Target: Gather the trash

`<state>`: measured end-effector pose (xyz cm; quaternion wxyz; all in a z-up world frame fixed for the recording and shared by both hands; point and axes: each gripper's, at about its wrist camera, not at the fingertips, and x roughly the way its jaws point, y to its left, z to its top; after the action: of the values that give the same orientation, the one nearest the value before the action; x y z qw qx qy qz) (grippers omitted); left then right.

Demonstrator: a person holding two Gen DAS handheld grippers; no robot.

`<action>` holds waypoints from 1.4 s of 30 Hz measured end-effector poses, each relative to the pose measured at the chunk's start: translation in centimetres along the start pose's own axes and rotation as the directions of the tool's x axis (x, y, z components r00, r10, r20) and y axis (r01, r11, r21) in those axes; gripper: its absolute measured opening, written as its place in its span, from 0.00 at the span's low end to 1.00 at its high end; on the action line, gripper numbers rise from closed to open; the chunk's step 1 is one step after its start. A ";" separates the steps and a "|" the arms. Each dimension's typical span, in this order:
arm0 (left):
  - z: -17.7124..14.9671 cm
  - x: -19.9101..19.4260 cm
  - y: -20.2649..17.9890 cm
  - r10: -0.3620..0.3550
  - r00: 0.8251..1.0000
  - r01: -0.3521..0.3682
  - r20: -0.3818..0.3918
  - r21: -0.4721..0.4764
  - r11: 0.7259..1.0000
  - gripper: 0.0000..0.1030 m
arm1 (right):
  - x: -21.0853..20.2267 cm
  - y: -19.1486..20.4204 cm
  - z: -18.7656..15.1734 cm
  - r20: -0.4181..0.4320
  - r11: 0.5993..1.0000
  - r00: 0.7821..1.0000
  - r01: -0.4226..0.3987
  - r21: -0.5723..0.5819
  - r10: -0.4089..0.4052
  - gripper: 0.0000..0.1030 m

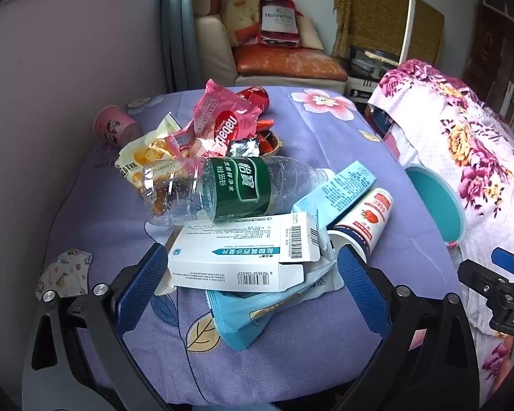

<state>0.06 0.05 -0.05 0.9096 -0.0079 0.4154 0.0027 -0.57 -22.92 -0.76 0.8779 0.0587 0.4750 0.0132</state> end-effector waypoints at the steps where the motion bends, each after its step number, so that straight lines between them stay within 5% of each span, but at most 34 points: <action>1: 0.0 0.0 0.0 0.003 1.000 -0.003 -0.001 0.000 1.000 0.96 | 0.0 0.0 0.0 0.003 1.000 1.000 0.002 -0.004 -0.002 0.94; 42: -0.3 0.0 0.9 0.017 1.000 -0.018 -0.009 -0.026 1.000 0.96 | 0.9 0.3 0.3 -0.051 1.000 0.998 0.030 -0.008 -0.031 0.94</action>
<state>-0.13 0.93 -0.28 0.9075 -0.0161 0.4194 0.0161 0.22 -22.60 -1.29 0.8659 0.0477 0.4980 0.0031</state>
